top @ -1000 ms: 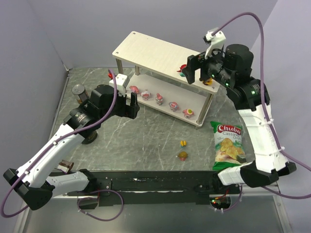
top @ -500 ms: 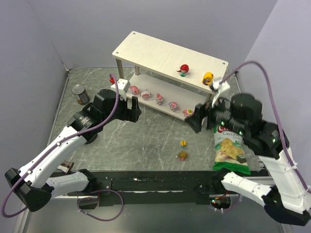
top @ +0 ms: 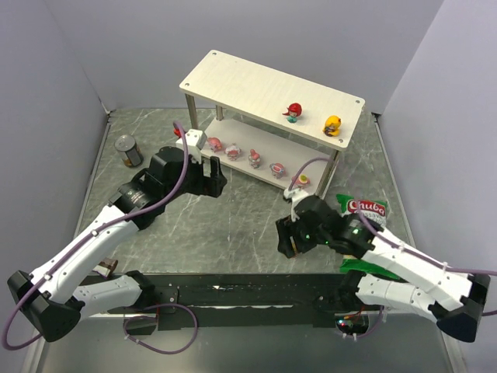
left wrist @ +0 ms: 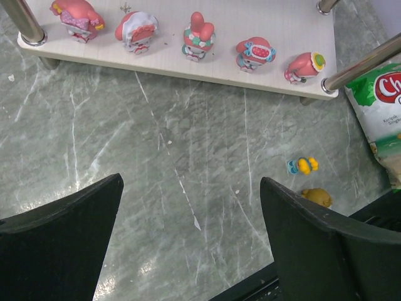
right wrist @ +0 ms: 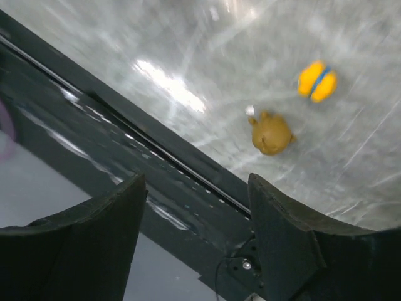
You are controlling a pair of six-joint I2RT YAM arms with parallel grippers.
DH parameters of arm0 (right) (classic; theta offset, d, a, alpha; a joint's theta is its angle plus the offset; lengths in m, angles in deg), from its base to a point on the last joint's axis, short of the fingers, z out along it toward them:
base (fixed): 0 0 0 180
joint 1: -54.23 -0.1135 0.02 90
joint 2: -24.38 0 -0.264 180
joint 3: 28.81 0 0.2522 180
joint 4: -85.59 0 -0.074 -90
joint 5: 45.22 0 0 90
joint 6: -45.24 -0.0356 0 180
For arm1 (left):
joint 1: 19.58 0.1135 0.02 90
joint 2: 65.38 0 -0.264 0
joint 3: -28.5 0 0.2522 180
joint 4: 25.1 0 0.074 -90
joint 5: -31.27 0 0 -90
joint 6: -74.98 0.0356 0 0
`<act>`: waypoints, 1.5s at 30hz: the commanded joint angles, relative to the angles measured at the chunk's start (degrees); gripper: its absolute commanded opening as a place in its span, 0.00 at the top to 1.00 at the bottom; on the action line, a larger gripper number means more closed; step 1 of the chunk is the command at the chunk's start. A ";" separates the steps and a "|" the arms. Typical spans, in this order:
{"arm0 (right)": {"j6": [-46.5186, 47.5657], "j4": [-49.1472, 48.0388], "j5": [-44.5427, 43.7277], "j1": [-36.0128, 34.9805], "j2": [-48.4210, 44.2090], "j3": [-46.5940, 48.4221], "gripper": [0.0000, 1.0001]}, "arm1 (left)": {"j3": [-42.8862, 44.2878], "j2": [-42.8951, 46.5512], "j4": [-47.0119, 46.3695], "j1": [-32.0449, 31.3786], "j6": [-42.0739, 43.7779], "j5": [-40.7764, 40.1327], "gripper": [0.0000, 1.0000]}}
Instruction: Place and organize the plastic toys onto the shelf
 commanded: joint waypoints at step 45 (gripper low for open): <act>-25.14 -5.90 -4.39 3.05 15.40 -9.66 0.39 | -1.71 0.56 -2.34 0.31 0.05 0.88 0.04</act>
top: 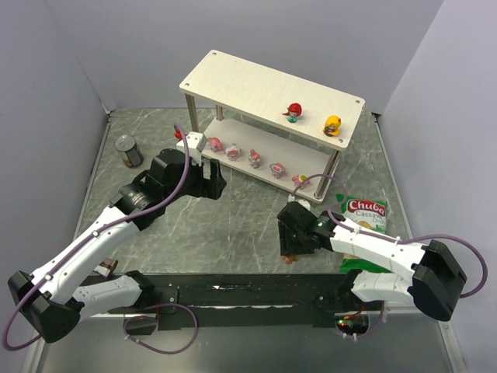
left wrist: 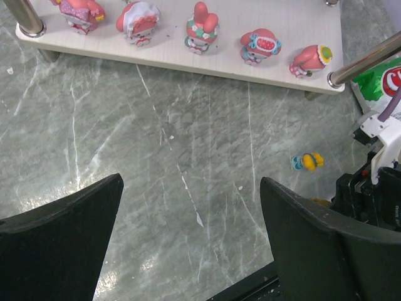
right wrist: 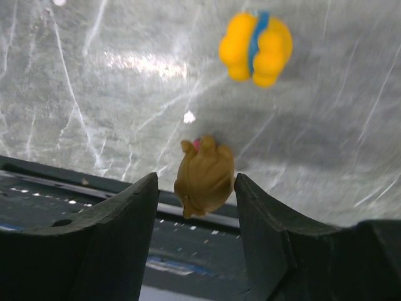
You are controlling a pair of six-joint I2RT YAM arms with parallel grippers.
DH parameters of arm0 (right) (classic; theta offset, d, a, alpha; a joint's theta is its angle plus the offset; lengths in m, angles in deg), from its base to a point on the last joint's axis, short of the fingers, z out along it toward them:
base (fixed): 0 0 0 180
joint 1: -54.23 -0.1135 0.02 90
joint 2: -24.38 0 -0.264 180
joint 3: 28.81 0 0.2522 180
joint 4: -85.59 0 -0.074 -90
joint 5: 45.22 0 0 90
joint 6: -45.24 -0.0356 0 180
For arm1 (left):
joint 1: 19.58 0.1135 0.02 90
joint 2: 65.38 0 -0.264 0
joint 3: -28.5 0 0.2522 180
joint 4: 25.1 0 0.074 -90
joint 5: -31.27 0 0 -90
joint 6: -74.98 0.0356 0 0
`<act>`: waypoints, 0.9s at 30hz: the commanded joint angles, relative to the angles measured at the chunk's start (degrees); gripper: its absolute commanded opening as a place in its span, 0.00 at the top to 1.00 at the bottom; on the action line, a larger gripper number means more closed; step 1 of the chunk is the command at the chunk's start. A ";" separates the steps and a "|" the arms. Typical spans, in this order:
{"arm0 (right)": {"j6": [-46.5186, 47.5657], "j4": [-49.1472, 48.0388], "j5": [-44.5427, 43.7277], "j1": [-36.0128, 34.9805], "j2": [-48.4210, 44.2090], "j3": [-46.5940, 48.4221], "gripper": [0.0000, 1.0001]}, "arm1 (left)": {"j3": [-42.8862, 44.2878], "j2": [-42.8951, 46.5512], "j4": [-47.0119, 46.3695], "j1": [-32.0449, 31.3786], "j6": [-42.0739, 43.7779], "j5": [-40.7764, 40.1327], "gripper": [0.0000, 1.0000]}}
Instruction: Place and organize the plastic toys onto the shelf
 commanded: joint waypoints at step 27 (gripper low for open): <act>-0.45 -0.35 0.66 -0.45 2.73 1.58 0.35 | -0.99 0.81 -1.90 0.31 -0.25 -0.04 0.04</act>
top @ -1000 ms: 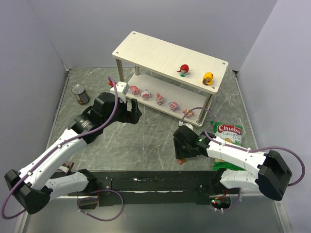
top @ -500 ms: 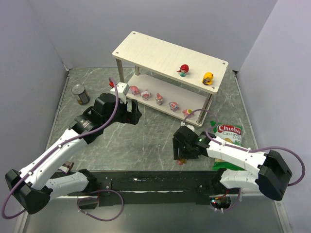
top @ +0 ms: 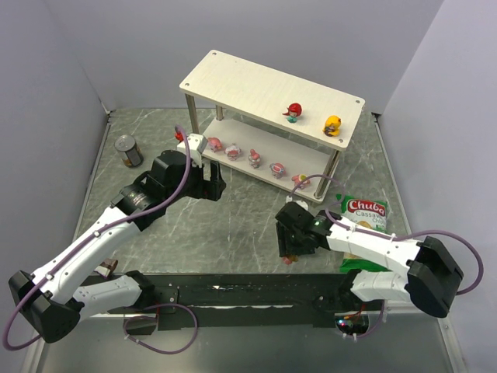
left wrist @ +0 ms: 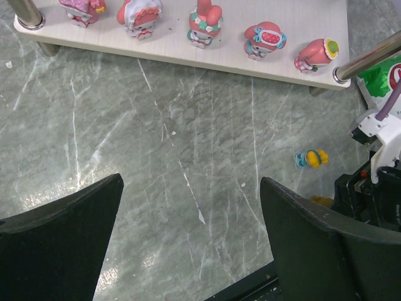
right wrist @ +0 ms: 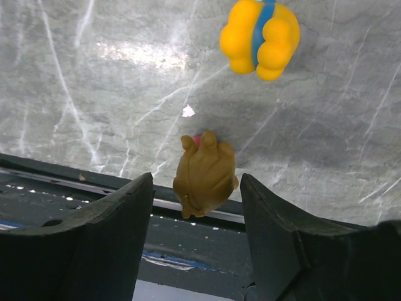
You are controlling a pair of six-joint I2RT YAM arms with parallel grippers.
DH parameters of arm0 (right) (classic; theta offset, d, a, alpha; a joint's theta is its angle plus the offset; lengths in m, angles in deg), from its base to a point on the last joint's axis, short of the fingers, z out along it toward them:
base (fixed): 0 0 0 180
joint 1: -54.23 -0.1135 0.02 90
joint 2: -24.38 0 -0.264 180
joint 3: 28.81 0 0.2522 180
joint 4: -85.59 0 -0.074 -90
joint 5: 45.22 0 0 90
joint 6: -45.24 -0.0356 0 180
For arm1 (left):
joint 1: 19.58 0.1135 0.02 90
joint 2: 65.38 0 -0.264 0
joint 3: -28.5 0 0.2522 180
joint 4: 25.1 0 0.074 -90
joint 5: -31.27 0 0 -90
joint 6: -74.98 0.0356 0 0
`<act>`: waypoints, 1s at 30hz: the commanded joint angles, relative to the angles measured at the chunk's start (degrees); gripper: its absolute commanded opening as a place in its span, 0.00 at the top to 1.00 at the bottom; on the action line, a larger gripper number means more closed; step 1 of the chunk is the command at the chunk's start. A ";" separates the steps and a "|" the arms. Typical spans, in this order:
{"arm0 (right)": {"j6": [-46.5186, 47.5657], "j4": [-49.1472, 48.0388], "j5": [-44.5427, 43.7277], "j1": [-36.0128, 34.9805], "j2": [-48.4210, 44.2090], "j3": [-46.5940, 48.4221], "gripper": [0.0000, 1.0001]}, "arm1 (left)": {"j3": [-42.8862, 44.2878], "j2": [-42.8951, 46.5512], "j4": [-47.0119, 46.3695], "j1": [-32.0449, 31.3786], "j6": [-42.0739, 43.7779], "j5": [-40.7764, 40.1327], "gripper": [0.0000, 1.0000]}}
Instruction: Place and organize the plastic toys onto the shelf
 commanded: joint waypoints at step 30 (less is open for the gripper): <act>12.20 14.77 0.75 -0.38 4.17 35.68 1.00 | -0.47 3.75 -3.43 0.97 3.28 13.15 0.04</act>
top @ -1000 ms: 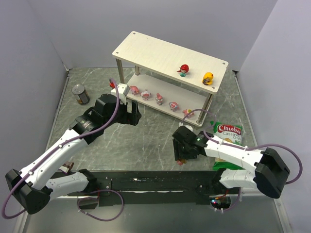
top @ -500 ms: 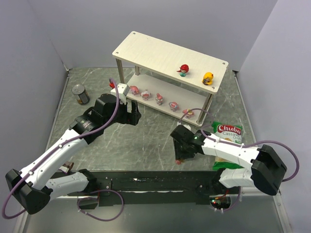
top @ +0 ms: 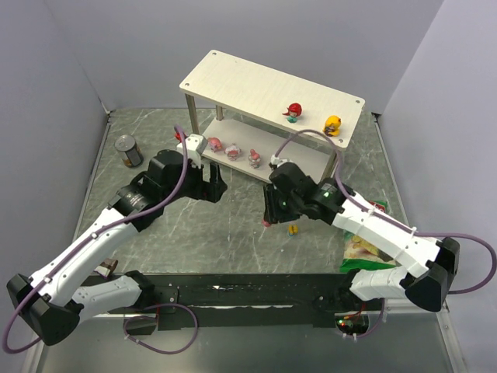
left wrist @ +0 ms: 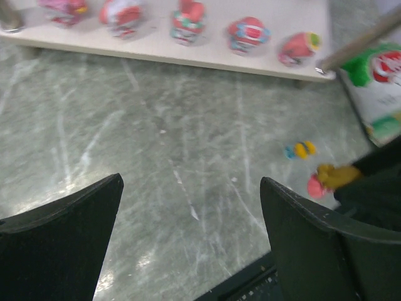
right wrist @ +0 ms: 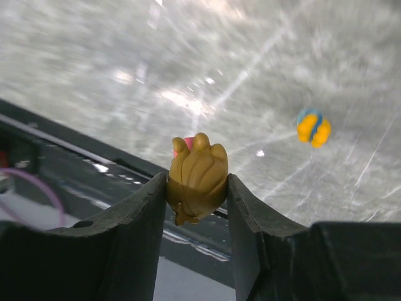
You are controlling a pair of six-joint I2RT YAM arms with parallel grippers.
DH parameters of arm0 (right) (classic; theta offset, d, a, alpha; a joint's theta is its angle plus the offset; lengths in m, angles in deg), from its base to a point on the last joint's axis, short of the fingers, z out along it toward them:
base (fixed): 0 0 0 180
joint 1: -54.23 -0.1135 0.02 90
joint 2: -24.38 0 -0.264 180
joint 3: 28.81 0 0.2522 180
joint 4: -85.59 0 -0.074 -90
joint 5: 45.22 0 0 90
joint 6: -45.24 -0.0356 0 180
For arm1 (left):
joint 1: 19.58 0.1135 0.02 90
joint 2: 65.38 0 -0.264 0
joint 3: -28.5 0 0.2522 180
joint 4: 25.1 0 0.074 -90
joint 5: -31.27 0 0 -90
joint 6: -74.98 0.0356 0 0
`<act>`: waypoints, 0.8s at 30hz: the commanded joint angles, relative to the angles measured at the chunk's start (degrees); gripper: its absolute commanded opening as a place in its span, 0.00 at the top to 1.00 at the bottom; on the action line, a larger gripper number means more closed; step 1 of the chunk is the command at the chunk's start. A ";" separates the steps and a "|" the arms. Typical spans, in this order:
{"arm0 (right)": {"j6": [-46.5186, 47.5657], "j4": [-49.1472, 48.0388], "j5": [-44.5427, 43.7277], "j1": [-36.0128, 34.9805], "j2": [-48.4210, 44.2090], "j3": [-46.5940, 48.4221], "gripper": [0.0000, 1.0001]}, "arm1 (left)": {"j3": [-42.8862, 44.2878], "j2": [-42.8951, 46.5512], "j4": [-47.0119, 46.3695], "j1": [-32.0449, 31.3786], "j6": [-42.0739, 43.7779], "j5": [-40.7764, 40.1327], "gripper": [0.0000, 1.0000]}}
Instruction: Place and organize the plastic toys onto the shelf
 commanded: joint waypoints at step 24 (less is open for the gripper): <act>-0.84 8.63 21.56 2.91 1.25 25.02 1.00 | -4.56 4.11 -19.61 -4.62 4.20 42.68 0.06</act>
